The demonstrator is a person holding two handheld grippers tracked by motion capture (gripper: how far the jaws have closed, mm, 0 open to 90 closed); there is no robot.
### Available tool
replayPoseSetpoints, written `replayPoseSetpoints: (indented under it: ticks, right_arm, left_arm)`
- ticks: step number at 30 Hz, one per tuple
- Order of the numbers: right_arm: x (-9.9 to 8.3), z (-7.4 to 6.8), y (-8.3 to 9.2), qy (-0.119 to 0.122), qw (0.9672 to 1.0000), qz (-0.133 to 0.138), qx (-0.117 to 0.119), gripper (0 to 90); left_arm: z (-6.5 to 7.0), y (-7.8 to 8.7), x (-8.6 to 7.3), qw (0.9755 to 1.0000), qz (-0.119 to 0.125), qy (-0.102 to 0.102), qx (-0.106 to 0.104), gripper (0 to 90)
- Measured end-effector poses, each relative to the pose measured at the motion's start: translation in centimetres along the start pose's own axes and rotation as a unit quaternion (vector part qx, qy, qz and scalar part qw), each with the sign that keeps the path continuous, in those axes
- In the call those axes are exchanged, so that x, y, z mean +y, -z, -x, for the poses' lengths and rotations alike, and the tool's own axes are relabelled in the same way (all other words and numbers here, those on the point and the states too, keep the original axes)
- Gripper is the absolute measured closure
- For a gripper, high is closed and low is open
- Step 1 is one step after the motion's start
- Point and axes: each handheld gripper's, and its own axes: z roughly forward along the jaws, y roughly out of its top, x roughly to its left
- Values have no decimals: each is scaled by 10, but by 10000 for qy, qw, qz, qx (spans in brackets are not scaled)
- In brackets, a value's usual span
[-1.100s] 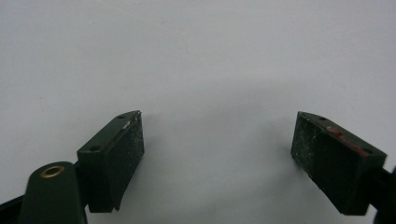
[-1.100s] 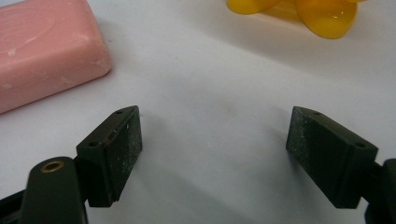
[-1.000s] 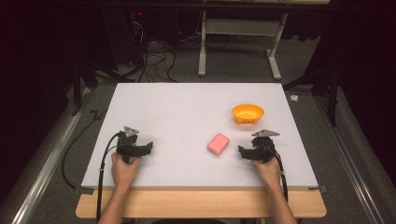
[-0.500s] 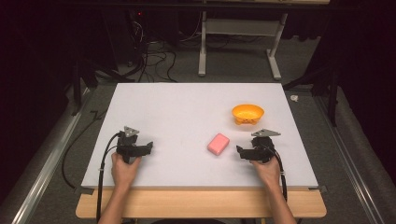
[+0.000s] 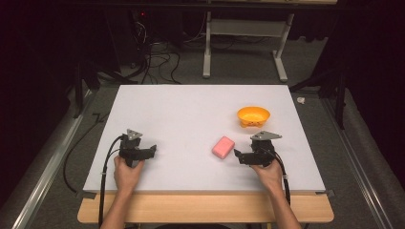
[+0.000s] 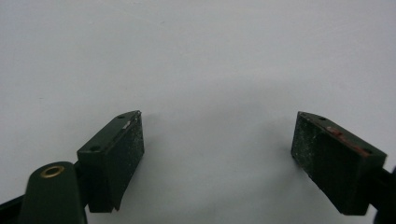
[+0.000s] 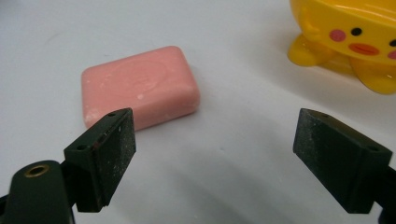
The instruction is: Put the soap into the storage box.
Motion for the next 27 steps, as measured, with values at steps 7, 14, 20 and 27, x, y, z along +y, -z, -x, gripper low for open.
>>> replayPoseSetpoints:
  ticks: [7, 14, 20, 27]
  right_arm:
    - [6, -10, -2, 167, 9997, 59, 190, 128]
    - [16, -21, -6, 369, 9986, 18, 376, 124]
    - [20, -27, -12, 509, 9976, 3, 463, 123]
    - [29, -34, -21, 716, 9960, -75, 534, 122]
  left_arm:
    - [0, 0, 0, 10000, -6, -2, -5, 175]
    - [0, 0, 0, 10000, -7, -9, -1, 175]
    - [0, 0, 0, 10000, -19, -13, -6, 175]
    - [0, 0, 0, 10000, -8, -12, -1, 175]
